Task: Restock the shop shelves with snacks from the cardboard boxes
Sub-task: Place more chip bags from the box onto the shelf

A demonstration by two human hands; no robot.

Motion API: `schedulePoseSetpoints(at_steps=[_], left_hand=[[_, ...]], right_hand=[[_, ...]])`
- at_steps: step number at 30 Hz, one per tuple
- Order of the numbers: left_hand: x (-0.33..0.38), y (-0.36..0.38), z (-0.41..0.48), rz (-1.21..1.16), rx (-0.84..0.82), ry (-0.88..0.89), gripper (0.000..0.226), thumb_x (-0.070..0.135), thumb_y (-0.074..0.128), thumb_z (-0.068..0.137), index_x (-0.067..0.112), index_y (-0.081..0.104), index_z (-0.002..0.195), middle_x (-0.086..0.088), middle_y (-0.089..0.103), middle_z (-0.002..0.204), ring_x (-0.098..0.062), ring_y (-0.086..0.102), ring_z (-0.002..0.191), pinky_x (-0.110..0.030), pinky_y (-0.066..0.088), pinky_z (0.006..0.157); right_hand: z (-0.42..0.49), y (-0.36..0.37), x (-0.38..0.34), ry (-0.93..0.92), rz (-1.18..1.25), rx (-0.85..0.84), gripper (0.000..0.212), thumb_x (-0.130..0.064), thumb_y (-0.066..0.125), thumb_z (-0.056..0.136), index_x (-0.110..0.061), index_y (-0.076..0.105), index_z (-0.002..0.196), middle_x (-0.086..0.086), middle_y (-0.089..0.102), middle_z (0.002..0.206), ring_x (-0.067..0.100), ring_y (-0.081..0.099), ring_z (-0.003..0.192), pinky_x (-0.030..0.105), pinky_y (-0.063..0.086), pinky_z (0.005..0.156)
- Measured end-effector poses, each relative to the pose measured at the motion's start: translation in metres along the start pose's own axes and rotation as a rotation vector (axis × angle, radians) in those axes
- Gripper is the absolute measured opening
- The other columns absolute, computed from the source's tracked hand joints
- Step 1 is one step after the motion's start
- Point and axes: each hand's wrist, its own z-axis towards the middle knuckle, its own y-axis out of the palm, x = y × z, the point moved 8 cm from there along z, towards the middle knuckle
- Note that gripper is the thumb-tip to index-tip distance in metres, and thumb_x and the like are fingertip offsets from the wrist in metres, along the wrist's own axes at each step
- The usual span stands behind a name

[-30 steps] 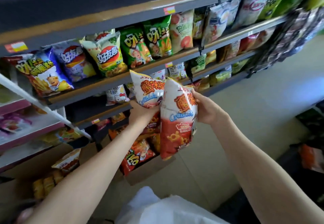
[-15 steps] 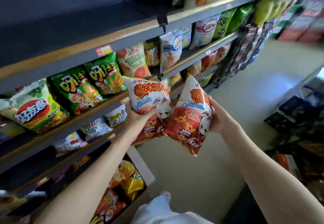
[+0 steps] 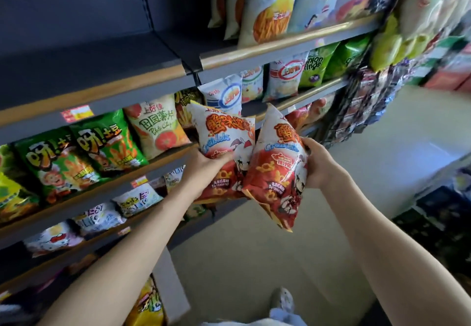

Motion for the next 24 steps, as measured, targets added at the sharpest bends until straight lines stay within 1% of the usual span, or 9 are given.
schedulePoseSetpoints(at_steps=[3,6,9,11,13,15,17,20,24], left_hand=[[0.024,0.029,-0.002,0.037,0.099,-0.027,0.062,0.042,0.081,0.072,0.022,0.033,0.107,0.004,0.049,0.101,-0.014,0.05,0.09,-0.027,0.038,0.077],[0.038,0.051,-0.002,0.092,0.171,-0.079,0.067,0.05,0.079,0.071,0.016,0.035,0.11,0.003,0.047,0.102,-0.014,0.045,0.09,-0.028,0.036,0.077],[0.041,0.064,0.002,0.051,0.231,-0.105,0.075,0.052,0.081,0.066,0.016,0.035,0.113,0.0,0.052,0.11,-0.015,0.048,0.091,-0.028,0.039,0.077],[0.042,0.068,0.003,0.033,0.275,-0.116,0.078,0.055,0.081,0.066,0.015,0.035,0.115,0.001,0.053,0.109,-0.015,0.05,0.091,-0.027,0.04,0.077],[0.047,0.069,0.003,0.052,0.32,-0.123,0.081,0.056,0.079,0.068,0.013,0.035,0.12,0.001,0.052,0.108,-0.015,0.05,0.089,-0.027,0.04,0.074],[0.054,0.068,0.004,0.097,0.35,-0.113,0.082,0.056,0.077,0.071,0.012,0.031,0.123,0.002,0.049,0.108,-0.015,0.047,0.087,-0.024,0.038,0.066],[0.06,0.067,0.007,0.14,0.362,-0.068,0.09,0.057,0.076,0.071,0.014,0.025,0.132,0.004,0.049,0.111,-0.014,0.048,0.085,-0.021,0.036,0.058],[0.068,0.067,0.008,0.145,0.368,0.034,0.107,0.056,0.078,0.069,0.023,0.011,0.146,0.007,0.05,0.12,-0.011,0.052,0.093,-0.014,0.038,0.06],[0.067,0.053,0.003,0.207,0.436,0.052,0.114,0.065,0.074,0.066,0.034,0.005,0.15,-0.004,0.042,0.139,-0.021,0.052,0.117,-0.026,0.043,0.082]], right_hand=[[0.019,-0.012,-0.034,0.007,-0.064,-0.019,0.048,-0.052,0.049,0.091,-0.009,0.068,0.101,0.008,0.071,0.095,0.023,0.069,0.079,0.034,0.055,0.081],[0.035,-0.032,-0.061,-0.012,-0.22,0.086,0.044,-0.049,0.056,0.092,-0.006,0.059,0.102,0.005,0.067,0.083,0.019,0.067,0.077,0.033,0.057,0.074],[0.048,-0.054,-0.093,-0.112,-0.326,0.301,0.072,-0.054,0.056,0.09,-0.01,0.033,0.142,0.007,0.056,0.118,0.031,0.059,0.108,0.046,0.05,0.088],[0.063,-0.047,-0.099,-0.085,-0.361,0.185,0.078,-0.063,0.046,0.091,-0.015,0.027,0.149,0.01,0.056,0.129,0.034,0.061,0.111,0.05,0.049,0.095],[0.067,-0.036,-0.096,-0.006,-0.362,0.003,0.079,-0.074,0.039,0.087,-0.014,0.053,0.135,0.013,0.067,0.12,0.032,0.067,0.103,0.047,0.053,0.091],[0.063,-0.027,-0.095,0.083,-0.4,-0.19,0.081,-0.08,0.043,0.079,-0.012,0.069,0.116,0.014,0.071,0.113,0.033,0.068,0.103,0.046,0.054,0.085],[0.061,-0.026,-0.095,0.154,-0.459,-0.32,0.081,-0.079,0.055,0.071,-0.013,0.069,0.117,0.013,0.069,0.117,0.037,0.065,0.109,0.054,0.048,0.093],[0.066,-0.02,-0.101,0.149,-0.548,-0.407,0.09,-0.067,0.074,0.065,-0.022,0.049,0.139,0.013,0.065,0.125,0.038,0.062,0.112,0.065,0.039,0.099],[0.069,-0.002,-0.108,0.037,-0.595,-0.403,0.133,-0.051,0.092,0.049,-0.048,0.005,0.148,0.013,0.044,0.144,0.039,0.057,0.115,0.068,0.046,0.087]])
